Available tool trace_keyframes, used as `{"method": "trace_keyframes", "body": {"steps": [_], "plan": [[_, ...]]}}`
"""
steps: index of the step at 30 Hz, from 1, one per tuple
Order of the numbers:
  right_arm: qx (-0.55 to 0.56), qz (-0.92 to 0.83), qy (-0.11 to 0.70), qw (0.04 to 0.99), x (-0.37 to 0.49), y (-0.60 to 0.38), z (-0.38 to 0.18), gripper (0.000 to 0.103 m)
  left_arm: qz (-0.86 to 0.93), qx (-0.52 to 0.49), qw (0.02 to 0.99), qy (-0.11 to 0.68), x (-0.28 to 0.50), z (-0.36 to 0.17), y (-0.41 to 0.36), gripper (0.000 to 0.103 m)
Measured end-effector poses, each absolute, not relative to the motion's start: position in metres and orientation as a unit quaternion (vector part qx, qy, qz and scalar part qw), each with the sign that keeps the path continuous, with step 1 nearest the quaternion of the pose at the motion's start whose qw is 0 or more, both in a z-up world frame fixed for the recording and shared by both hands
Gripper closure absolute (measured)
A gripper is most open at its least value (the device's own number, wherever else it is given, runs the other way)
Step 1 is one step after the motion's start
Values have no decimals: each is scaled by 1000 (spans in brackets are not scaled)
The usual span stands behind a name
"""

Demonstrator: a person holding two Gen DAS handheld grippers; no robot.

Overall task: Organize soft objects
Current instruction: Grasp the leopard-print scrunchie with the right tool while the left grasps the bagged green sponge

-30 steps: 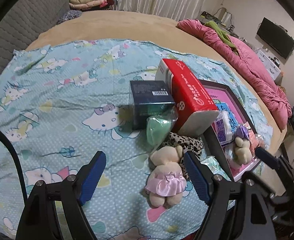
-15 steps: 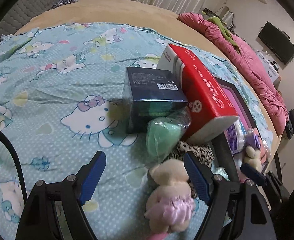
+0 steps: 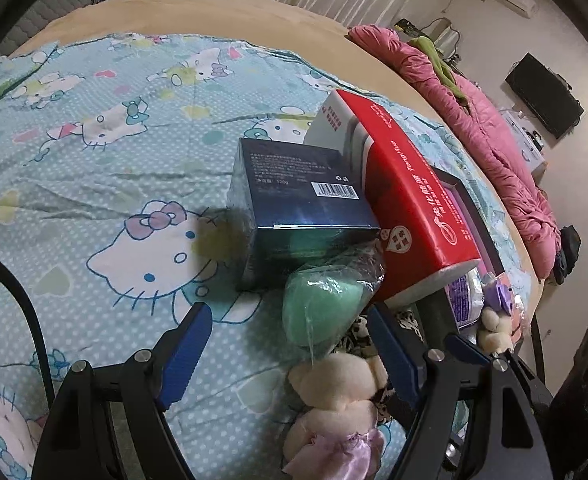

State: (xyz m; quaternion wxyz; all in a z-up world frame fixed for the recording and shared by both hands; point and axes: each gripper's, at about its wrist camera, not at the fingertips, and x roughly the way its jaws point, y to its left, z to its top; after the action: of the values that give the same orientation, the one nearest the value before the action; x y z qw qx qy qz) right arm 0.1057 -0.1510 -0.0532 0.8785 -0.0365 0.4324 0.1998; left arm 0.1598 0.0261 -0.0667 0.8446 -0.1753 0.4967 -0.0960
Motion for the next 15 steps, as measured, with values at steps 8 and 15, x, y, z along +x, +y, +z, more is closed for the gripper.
{"method": "trace_keyframes", "body": {"steps": [8, 15], "plan": [[-76, 188, 454, 868, 115, -143, -66, 44, -102, -171, 840, 504, 164, -74, 21, 24], [-109, 184, 471, 856, 126, -127, -81, 45, -104, -162, 841, 506, 165, -76, 17, 24]]}}
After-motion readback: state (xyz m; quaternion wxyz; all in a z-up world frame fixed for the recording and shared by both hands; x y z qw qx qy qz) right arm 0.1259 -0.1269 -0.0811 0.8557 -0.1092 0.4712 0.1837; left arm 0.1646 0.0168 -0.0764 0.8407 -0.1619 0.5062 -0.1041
